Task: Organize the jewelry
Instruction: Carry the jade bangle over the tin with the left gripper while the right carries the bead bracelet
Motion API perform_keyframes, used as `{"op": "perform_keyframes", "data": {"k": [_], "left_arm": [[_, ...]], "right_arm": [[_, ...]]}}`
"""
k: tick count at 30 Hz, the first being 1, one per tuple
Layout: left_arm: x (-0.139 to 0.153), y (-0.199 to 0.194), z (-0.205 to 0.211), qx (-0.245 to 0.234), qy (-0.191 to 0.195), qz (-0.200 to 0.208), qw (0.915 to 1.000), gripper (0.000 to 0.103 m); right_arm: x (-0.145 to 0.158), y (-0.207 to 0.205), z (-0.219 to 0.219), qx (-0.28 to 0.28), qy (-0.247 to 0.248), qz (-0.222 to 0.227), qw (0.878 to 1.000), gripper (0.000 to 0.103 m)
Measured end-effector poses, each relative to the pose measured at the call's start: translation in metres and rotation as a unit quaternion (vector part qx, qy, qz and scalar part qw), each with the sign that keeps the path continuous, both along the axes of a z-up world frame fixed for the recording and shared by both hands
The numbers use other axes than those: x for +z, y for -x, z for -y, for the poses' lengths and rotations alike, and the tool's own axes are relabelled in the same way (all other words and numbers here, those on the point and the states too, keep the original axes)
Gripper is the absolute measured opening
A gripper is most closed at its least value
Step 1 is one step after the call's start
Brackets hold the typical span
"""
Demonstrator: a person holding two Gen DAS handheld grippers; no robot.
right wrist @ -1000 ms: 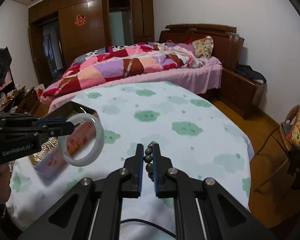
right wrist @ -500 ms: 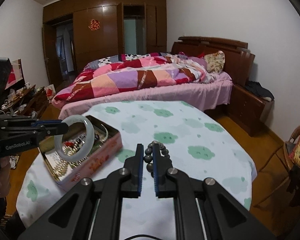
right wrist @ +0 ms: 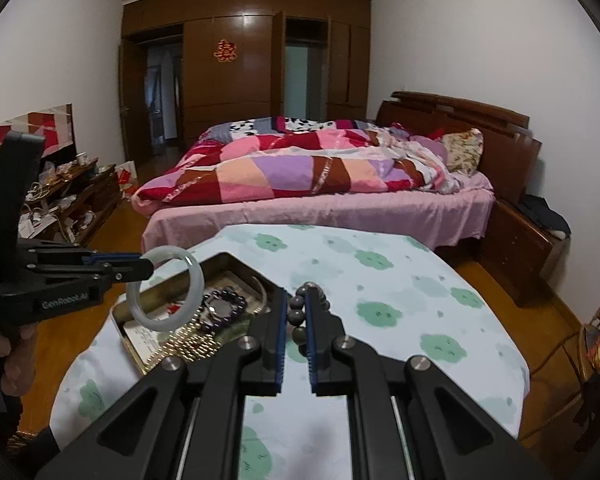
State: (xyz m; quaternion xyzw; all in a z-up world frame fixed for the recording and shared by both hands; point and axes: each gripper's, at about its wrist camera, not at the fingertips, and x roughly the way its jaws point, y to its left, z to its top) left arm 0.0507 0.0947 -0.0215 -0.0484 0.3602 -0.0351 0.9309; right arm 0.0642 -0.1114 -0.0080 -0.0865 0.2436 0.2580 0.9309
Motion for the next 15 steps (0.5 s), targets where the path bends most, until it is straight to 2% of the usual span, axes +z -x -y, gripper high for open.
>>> {"op": "perform_keyframes", "data": {"k": [15], "left_arm": [[-0.011,-0.001,-0.037,0.034,0.026,-0.013,0.9990,0.010]], "right_arm": [[-0.004,0.000,-0.050,0.053,0.018,-0.003,0.998,0.011]]}}
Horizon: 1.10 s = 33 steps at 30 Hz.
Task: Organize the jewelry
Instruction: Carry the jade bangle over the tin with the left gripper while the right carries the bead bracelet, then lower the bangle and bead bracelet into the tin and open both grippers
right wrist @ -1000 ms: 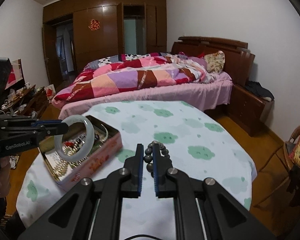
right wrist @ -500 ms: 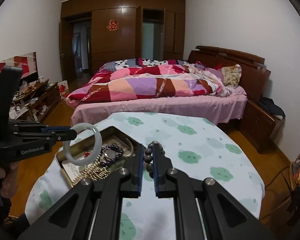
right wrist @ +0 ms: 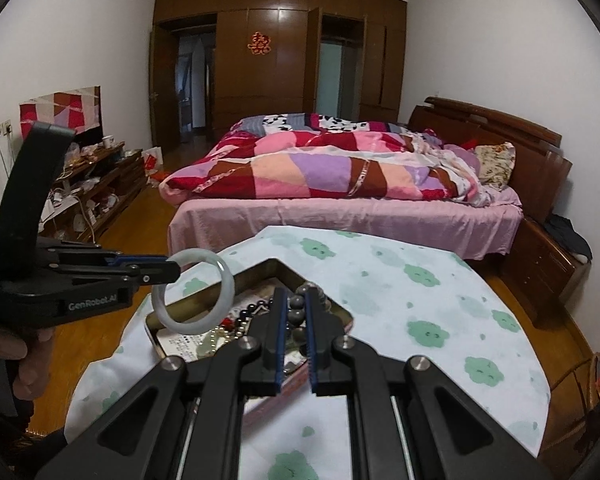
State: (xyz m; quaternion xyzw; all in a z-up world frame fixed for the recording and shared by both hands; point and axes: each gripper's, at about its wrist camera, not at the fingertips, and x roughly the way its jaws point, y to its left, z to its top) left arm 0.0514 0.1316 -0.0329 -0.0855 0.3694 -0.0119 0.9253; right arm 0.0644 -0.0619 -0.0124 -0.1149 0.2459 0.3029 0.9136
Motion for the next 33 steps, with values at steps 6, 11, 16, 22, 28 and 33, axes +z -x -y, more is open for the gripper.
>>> {"op": "perform_keyframes", "data": {"k": [6,11,16,22,28,33], "left_arm": [[-0.005,-0.001,-0.006,0.003,0.003,-0.006,1.0000,0.010],[-0.011,-0.002,-0.008,0.001,0.005,-0.012,0.9999,0.010],[-0.017,-0.004,-0.007,-0.001,0.005,-0.019,0.9998,0.010],[-0.025,-0.007,-0.010,0.002,0.005,-0.029,0.9996,0.010],[-0.032,-0.008,-0.009,0.001,0.007,-0.038,0.9993,0.010],[-0.039,-0.010,-0.009,0.000,0.009,-0.046,0.9989,0.010]], "right_arm": [[-0.009,0.000,-0.019,0.014,0.009,-0.005,1.000,0.011],[-0.016,0.000,-0.029,0.023,0.016,-0.010,1.000,0.011],[-0.025,0.000,-0.037,0.028,0.023,-0.018,0.999,0.011],[-0.036,-0.002,-0.045,0.030,0.035,-0.028,0.999,0.011],[-0.046,-0.007,-0.051,0.031,0.046,-0.040,0.998,0.011],[-0.051,-0.009,-0.051,0.029,0.046,-0.053,0.997,0.011]]}}
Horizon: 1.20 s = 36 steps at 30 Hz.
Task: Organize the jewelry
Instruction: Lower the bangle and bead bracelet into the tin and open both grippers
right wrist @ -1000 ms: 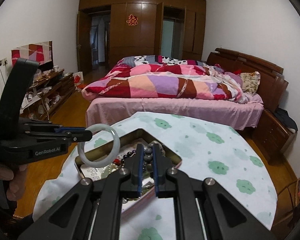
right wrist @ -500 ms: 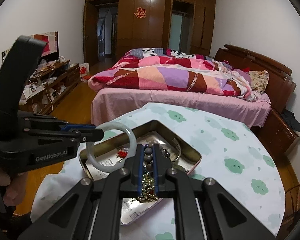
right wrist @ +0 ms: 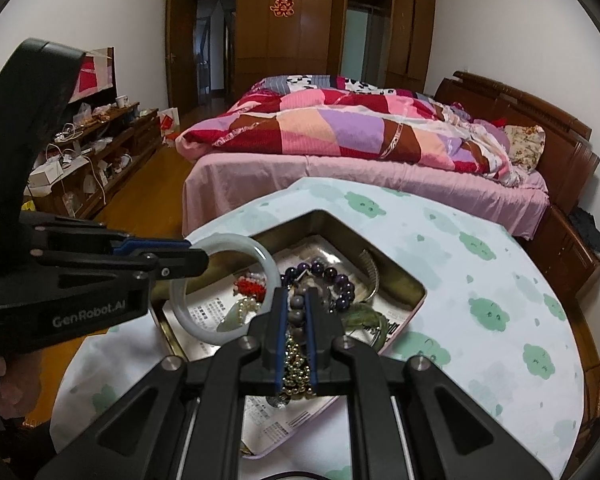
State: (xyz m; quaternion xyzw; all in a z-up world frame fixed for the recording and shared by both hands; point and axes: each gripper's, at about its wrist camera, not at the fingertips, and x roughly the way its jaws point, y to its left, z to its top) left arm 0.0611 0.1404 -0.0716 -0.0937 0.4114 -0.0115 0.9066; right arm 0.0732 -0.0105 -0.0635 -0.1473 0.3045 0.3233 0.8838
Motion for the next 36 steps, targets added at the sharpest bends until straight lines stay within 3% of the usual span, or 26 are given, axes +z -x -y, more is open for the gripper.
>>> {"op": "perform_keyframes", "data": {"k": [36], "left_arm": [[-0.029,-0.011,-0.002,-0.008,0.011,-0.036,0.9993,0.011]], "right_arm": [[-0.027,-0.010,-0.012,0.002,0.024,-0.035,0.999,0.011]]}}
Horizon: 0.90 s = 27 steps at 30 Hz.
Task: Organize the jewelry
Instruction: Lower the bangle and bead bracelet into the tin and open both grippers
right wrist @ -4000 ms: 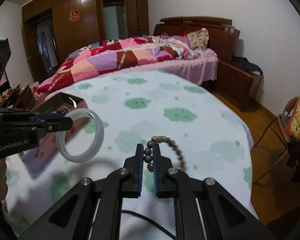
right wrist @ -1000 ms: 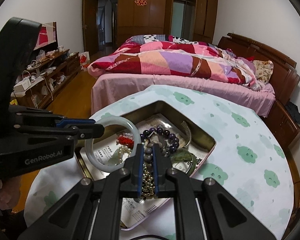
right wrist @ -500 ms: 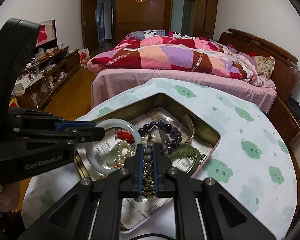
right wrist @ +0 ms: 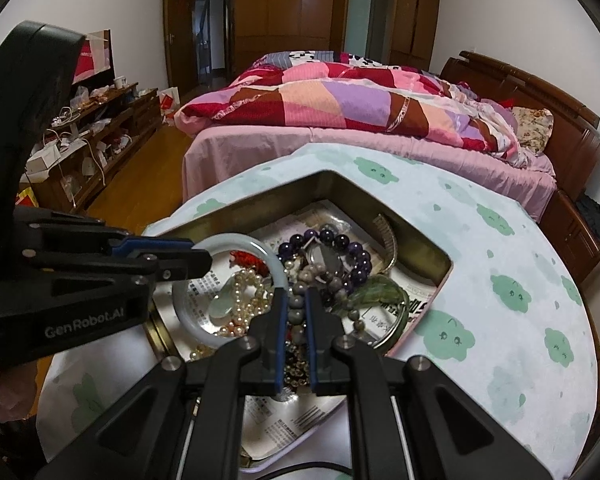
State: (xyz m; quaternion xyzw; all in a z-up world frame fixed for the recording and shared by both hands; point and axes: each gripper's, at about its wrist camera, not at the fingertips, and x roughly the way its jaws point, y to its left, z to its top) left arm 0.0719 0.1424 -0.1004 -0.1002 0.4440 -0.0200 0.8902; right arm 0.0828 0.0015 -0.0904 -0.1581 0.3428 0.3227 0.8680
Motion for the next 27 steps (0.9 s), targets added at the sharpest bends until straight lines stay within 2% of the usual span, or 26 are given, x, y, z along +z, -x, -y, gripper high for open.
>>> {"op": "perform_keyframes", "data": {"k": [24,27], "left_arm": [[-0.0007,-0.0005,0.0005,-0.003,0.002,0.003,1.0000,0.011],[0.0059,0.0014,0.0022,-0.003,0.005,0.018,0.9998,0.011]], "right_arm": [[-0.0097,-0.0053,0.0013,-0.009,0.004,-0.013,1.000,0.011],[-0.0099,-0.0058,0.0016,-0.009,0.003,-0.013,1.000,0.011]]}}
